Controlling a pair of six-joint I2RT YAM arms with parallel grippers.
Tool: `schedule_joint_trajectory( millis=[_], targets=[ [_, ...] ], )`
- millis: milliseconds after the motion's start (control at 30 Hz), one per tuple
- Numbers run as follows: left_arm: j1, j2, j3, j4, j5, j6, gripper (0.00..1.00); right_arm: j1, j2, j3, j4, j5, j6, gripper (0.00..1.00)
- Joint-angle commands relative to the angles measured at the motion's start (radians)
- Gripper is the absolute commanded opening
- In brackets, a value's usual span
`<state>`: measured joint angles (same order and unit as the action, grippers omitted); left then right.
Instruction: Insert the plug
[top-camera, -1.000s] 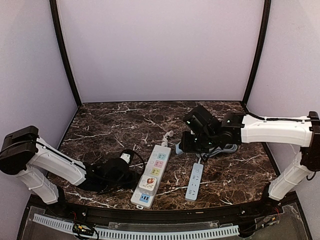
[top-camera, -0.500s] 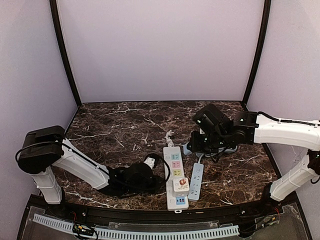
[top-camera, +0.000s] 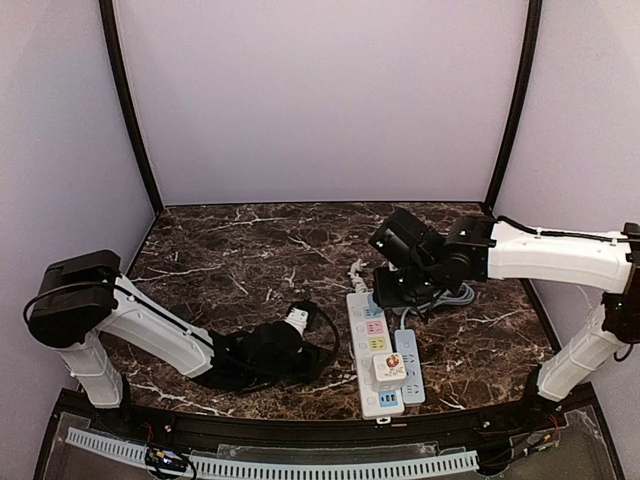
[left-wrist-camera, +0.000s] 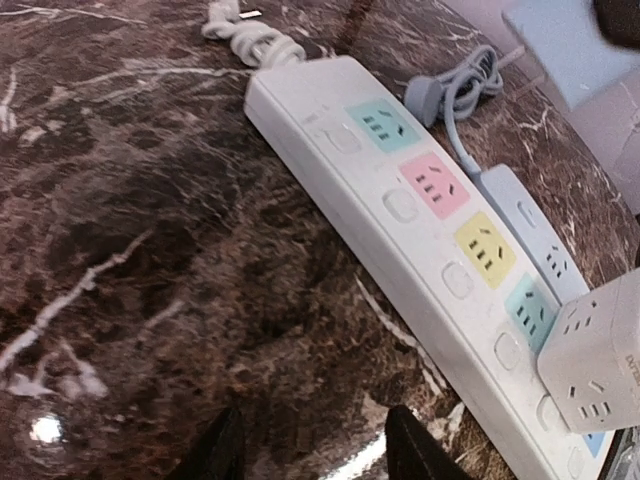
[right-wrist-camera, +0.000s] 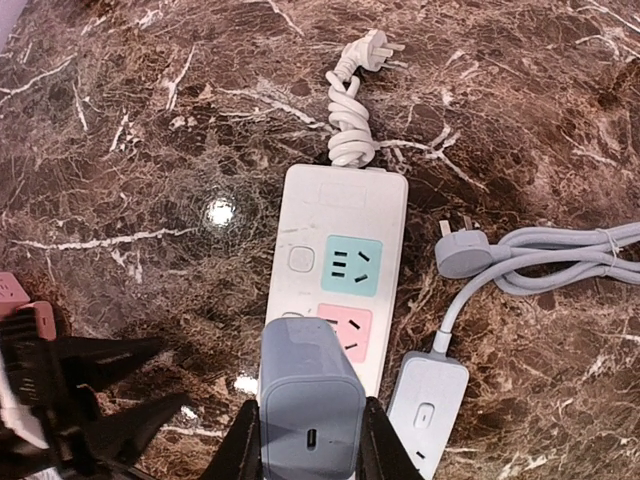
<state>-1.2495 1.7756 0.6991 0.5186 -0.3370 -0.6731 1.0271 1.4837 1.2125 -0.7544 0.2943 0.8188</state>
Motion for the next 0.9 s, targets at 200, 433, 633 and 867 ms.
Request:
schedule_joint_trajectory(
  millis=[200, 433, 633, 867],
  targets=[
    [0.129, -0.265, -0.188, 0.003, -0.066, 0.247, 0.67, -0.009, 0.224, 0.177, -0.132, 0.056, 0.009, 0.0],
    [0.14, -0.371, -0.315, 0.077, -0.163, 0.35, 0.86, -0.038, 0.321, 0.235, -0.166, 0.026, 0.017, 0.0],
    [0.152, -0.422, -0.381, 0.154, -0.192, 0.425, 0.99, -0.067, 0.36, 0.265, -0.183, 0.023, 0.012, 0.0],
    [0.159, -0.421, -0.413, 0.231, -0.217, 0.482, 0.99, -0.08, 0.388, 0.305, -0.193, 0.027, -0.005, 0.0]
  ],
)
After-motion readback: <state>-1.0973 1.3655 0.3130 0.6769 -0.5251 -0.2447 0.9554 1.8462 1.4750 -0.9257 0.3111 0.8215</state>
